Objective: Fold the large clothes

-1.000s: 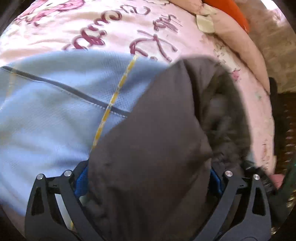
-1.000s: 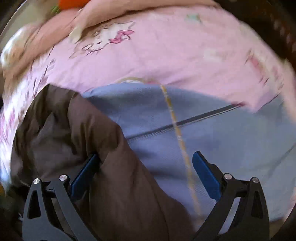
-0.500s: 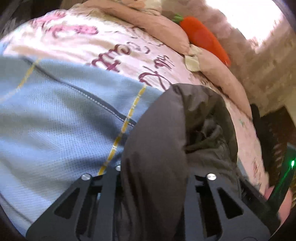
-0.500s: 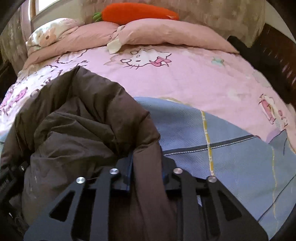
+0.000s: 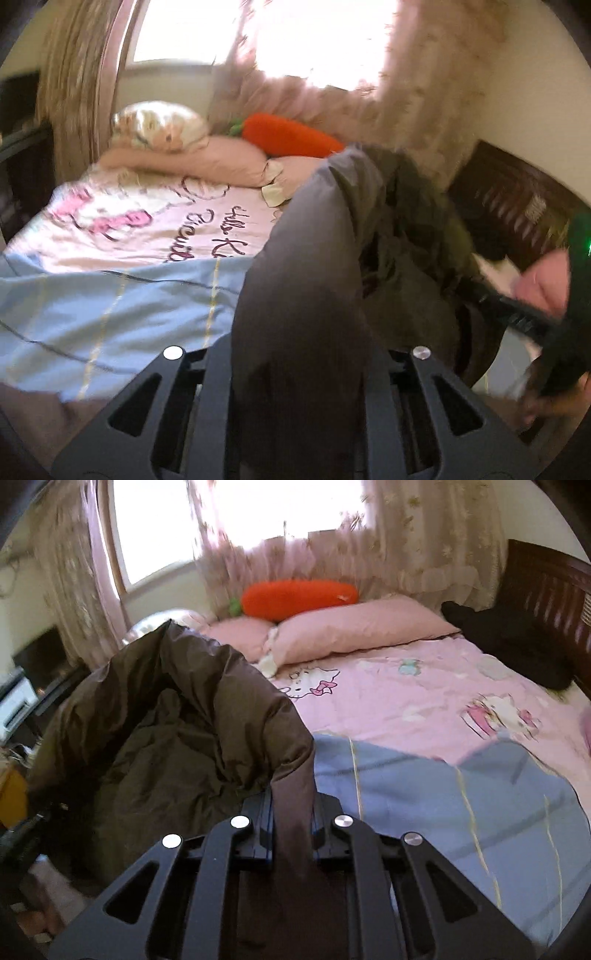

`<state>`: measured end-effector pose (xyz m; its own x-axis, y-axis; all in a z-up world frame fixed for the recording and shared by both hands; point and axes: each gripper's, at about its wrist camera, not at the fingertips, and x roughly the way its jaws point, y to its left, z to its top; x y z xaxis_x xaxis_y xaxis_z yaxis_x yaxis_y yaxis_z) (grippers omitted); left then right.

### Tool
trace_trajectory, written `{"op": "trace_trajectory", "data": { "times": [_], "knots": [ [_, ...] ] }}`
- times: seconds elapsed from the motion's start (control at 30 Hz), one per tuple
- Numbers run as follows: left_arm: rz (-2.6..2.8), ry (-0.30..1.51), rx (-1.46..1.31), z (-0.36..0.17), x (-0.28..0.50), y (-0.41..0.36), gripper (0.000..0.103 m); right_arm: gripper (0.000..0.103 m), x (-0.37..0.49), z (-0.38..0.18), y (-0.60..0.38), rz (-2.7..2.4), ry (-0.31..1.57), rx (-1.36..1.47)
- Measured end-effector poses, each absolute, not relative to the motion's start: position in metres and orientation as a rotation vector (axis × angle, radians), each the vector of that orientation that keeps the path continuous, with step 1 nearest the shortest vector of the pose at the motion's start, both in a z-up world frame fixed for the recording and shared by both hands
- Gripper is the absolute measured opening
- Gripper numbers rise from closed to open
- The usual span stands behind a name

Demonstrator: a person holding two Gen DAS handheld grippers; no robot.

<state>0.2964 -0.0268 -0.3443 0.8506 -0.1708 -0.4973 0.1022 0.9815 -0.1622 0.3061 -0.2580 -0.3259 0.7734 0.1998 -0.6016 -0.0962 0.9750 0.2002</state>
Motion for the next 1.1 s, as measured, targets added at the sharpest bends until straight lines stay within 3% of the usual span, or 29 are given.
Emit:
{"op": "trace_trajectory", "data": {
  "times": [0.33,0.6,0.77,0.9,0.93,0.97,1.0,1.03,1.07,1.1],
  "knots": [
    [-0.168,0.547,-0.018,-0.353,0.170,-0.045,0.024,0.014,0.177,-0.324,-0.284,0.152,0.711,0.248],
    [-0.181,0.562,0.032,-0.386,0.102,-0.051,0.025,0.014,0.095,-0.366,-0.302,0.118,0.774,0.313],
    [-0.164,0.600,0.056,-0.418,0.067,-0.053,0.031,0.014,0.055,-0.405,-0.310,0.085,0.835,0.339],
    [-0.123,0.643,0.060,-0.439,0.049,-0.055,0.046,0.017,0.040,-0.425,-0.311,0.038,0.879,0.321],
    [-0.115,0.662,0.061,-0.443,0.046,-0.056,0.056,0.019,0.037,-0.431,-0.310,0.022,0.914,0.311],
    [-0.106,0.678,0.069,-0.445,0.044,-0.059,0.079,0.026,0.034,-0.436,-0.311,0.007,0.944,0.312],
    [-0.077,0.700,0.091,-0.446,0.040,-0.062,0.095,0.035,0.032,-0.442,-0.313,-0.004,0.986,0.335],
    [-0.058,0.707,0.102,-0.447,0.037,-0.065,0.101,0.043,0.030,-0.446,-0.315,-0.010,1.015,0.355],
    [-0.047,0.733,0.117,-0.447,0.031,-0.068,0.101,0.059,0.028,-0.450,-0.319,-0.023,1.054,0.382],
    [-0.052,0.751,0.124,-0.447,0.028,-0.069,0.101,0.065,0.025,-0.452,-0.322,-0.036,1.091,0.400]
  ]
}}
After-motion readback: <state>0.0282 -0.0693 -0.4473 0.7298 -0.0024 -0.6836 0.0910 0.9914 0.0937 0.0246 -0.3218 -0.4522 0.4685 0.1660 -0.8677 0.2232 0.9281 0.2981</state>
